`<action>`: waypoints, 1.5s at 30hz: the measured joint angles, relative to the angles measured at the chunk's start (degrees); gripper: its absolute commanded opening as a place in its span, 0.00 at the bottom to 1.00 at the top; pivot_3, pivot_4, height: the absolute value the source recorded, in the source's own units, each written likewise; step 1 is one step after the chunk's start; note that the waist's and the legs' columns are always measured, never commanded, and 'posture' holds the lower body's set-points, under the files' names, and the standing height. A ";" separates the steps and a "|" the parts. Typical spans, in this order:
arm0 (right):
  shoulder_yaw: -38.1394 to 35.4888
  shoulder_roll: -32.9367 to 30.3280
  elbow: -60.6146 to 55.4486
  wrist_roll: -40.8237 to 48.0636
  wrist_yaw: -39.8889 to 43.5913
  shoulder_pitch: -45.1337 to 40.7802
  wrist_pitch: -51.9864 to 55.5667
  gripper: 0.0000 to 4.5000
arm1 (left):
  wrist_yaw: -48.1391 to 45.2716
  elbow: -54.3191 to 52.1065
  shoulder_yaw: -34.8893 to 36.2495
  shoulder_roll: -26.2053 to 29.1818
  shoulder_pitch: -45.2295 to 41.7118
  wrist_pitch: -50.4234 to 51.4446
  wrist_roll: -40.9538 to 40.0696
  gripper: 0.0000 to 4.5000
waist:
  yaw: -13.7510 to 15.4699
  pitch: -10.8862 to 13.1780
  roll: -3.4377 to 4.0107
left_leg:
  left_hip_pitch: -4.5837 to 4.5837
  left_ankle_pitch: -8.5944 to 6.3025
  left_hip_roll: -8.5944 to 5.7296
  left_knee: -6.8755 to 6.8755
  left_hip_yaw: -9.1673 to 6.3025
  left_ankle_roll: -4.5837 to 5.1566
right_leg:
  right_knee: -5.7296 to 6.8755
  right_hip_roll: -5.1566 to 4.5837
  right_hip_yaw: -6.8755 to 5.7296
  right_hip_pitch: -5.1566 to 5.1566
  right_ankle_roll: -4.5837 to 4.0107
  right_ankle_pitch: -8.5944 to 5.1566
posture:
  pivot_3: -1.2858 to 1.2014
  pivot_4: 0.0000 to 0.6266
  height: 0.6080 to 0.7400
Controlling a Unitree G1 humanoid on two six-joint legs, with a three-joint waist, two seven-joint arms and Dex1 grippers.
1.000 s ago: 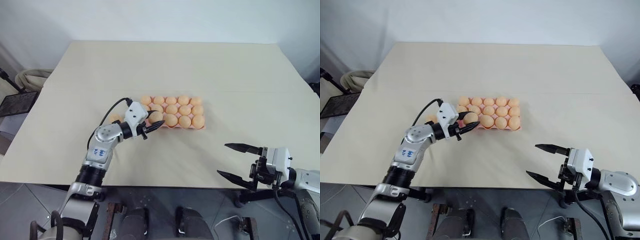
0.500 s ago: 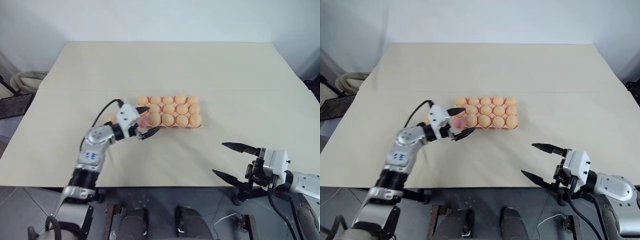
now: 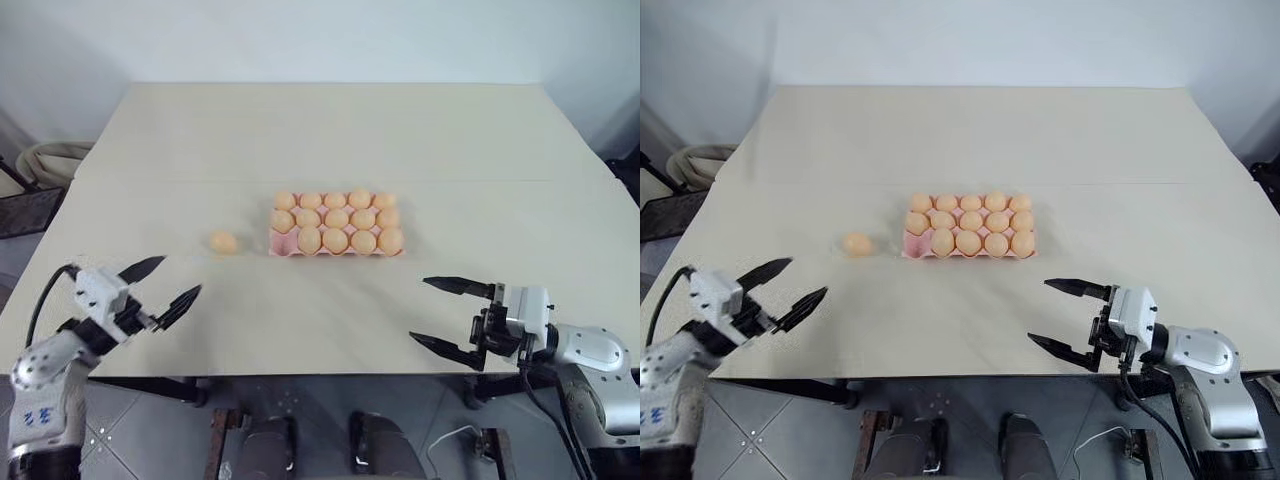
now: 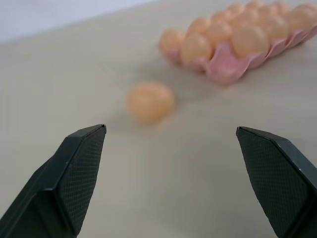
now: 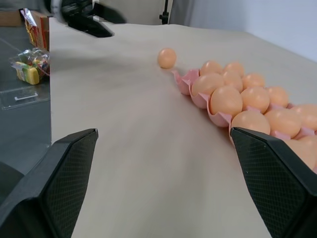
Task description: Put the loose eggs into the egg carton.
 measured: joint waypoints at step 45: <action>-1.69 -0.01 -4.92 1.03 -4.94 4.50 0.18 1.00 | 7.52 23.96 -15.78 -6.41 -33.22 5.59 7.57 0.49 | -0.06 -0.07 -0.13 | -0.02 0.01 0.00 0.14 0.25 0.01 | 0.20 0.02 -0.05 -0.05 0.24 0.15 | 0.52 0.24 1.00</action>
